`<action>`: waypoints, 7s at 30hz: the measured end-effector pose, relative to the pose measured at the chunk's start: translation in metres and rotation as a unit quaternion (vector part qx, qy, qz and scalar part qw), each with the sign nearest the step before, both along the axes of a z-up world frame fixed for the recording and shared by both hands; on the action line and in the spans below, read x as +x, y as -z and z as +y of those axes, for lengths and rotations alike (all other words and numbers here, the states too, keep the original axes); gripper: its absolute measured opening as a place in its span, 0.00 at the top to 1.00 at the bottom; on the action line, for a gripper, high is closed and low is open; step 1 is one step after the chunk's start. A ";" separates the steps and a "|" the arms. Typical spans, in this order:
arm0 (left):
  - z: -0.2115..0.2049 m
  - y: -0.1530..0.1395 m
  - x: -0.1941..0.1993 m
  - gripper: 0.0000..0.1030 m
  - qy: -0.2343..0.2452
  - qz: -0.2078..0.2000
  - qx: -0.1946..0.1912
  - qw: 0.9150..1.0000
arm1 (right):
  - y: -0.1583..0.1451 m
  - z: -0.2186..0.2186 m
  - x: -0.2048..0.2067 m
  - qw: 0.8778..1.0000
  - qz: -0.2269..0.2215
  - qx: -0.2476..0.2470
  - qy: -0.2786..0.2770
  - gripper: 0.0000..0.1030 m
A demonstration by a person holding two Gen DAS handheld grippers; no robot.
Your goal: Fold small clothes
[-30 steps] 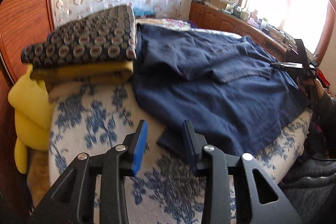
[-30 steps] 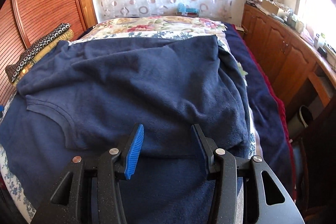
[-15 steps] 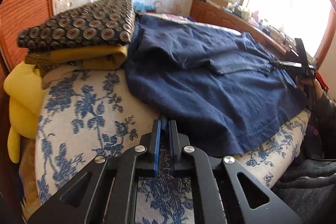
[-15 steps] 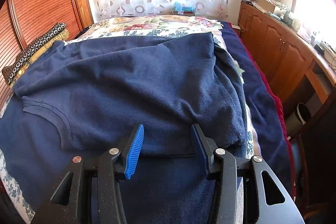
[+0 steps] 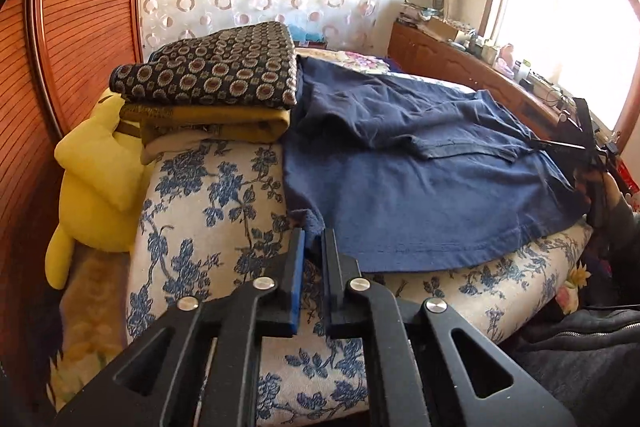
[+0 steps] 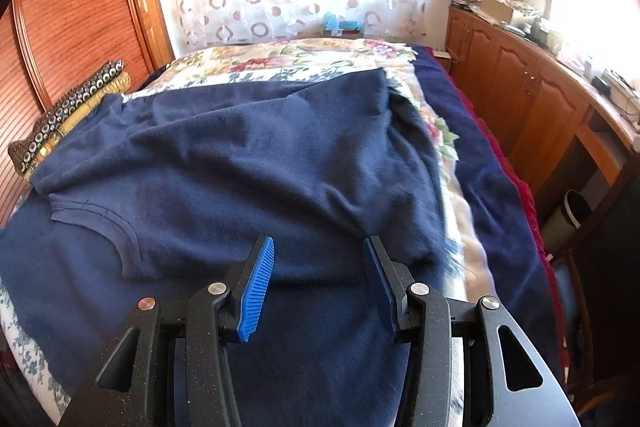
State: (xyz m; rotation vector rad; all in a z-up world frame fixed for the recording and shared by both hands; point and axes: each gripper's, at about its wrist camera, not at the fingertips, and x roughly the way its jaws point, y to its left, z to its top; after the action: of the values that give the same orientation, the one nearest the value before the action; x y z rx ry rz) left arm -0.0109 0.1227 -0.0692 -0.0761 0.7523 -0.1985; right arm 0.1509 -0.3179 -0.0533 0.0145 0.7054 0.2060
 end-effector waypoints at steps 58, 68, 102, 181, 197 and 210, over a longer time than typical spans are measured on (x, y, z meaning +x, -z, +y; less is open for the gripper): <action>-0.055 0.019 0.167 0.47 0.018 0.062 0.022 0.998 | -0.006 -0.001 0.040 0.998 0.029 -0.049 0.010 0.53; -0.056 0.015 0.167 0.90 0.017 0.047 0.026 0.998 | -0.019 0.009 0.023 0.997 -0.010 -0.076 -0.011 0.93; -0.024 -0.033 0.052 0.93 0.016 -0.027 -0.035 0.999 | -0.064 -0.029 -0.135 0.996 -0.078 -0.006 -0.048 0.94; -0.026 0.013 0.052 0.55 -0.018 0.040 -0.006 0.999 | -0.054 -0.006 -0.149 0.993 0.015 -0.101 -0.065 0.95; -0.029 0.029 0.060 0.32 -0.025 0.058 0.011 0.998 | -0.048 0.027 -0.142 0.994 -0.024 -0.050 -0.093 0.68; -0.030 0.029 0.060 0.37 -0.027 0.054 0.015 0.998 | 0.010 0.104 -0.090 0.989 -0.019 -0.072 -0.126 0.50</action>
State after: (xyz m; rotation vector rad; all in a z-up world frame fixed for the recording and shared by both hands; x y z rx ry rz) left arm 0.0494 0.0931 -0.0982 -0.0780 0.8597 -0.1324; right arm 0.0609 -0.2137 -0.0632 -0.2181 0.6823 0.3966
